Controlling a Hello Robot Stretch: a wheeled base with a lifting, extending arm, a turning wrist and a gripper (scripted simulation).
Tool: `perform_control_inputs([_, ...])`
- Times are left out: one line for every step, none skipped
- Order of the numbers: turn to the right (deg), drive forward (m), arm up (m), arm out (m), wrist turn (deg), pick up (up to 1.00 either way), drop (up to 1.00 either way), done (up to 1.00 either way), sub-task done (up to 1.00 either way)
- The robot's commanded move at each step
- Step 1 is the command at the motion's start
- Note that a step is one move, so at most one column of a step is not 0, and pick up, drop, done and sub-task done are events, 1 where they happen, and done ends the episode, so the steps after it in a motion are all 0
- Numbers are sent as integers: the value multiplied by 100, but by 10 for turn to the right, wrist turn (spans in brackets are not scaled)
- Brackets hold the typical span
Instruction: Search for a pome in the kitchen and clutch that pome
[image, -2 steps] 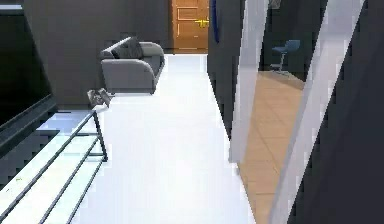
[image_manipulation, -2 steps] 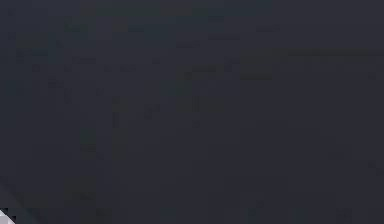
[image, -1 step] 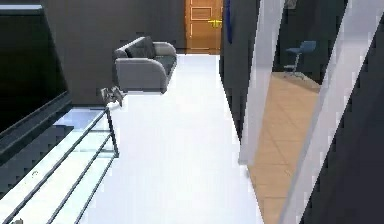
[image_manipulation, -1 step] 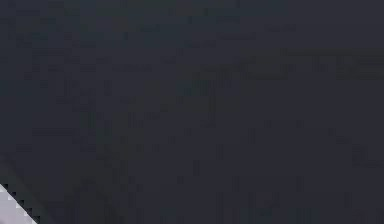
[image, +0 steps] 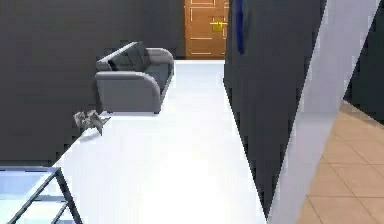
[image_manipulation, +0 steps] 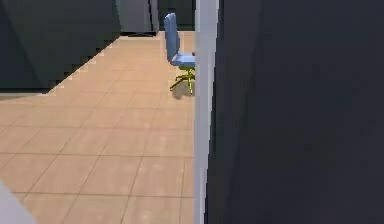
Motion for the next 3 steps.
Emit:
perform_control_inputs([300, 0, 0, 0, 0, 0, 0, 0, 0])
perform_control_inputs([0, 50, 0, 0, 0, 0, 0, 0, 0])
perform_control_inputs([450, 0, 0, 0, 0, 0, 0, 0, 0])
